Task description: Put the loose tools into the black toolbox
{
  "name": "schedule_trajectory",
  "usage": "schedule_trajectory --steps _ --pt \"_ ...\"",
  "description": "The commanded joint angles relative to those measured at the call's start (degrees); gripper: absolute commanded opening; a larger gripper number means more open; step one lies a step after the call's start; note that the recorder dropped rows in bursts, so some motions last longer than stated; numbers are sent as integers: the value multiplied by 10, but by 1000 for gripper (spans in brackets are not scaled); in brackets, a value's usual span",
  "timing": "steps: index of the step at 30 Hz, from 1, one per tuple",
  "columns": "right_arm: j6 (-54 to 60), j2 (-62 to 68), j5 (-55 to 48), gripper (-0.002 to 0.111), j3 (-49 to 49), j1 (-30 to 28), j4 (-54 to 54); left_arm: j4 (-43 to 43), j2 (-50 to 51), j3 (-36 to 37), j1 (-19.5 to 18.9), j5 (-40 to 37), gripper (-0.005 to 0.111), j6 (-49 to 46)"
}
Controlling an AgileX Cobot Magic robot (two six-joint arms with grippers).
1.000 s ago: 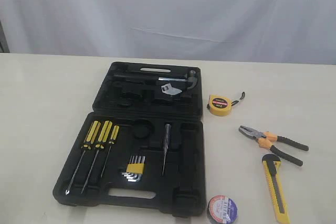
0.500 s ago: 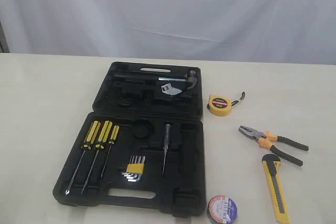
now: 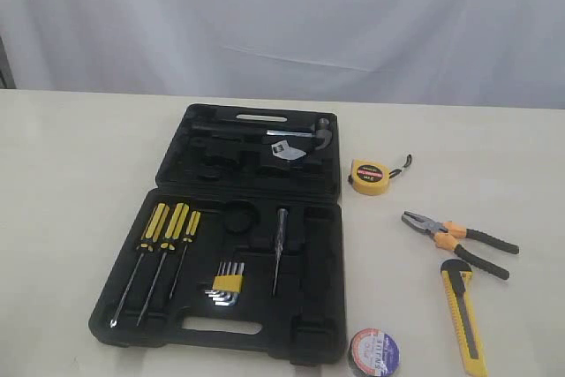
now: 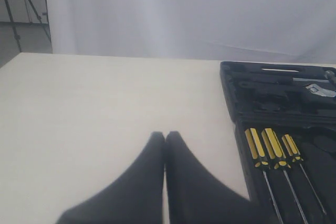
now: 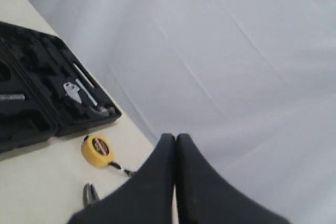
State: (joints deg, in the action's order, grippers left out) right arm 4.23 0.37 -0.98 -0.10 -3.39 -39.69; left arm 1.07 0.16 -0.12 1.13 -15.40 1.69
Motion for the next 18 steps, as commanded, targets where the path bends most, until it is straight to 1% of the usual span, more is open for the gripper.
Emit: schedule_trajectory --steps 1,3,5,10,12,15,18 --pt "0 -4 110 0 1 2 -18 1 -2 1 1 0 0 1" --pt "-15 -4 160 0 1 2 -3 1 -2 1 1 0 0 1" --pt "-54 -4 179 0 1 2 39 1 -2 1 1 0 0 1" --pt "-230 -4 193 0 1 2 221 1 -2 1 1 0 0 1" --pt "-274 -4 205 0 1 2 275 1 -2 1 1 0 0 1" --pt "-326 -4 223 0 1 2 343 1 -2 1 1 0 0 1" --pt "-334 -4 235 0 1 2 444 1 -2 1 1 0 0 1"
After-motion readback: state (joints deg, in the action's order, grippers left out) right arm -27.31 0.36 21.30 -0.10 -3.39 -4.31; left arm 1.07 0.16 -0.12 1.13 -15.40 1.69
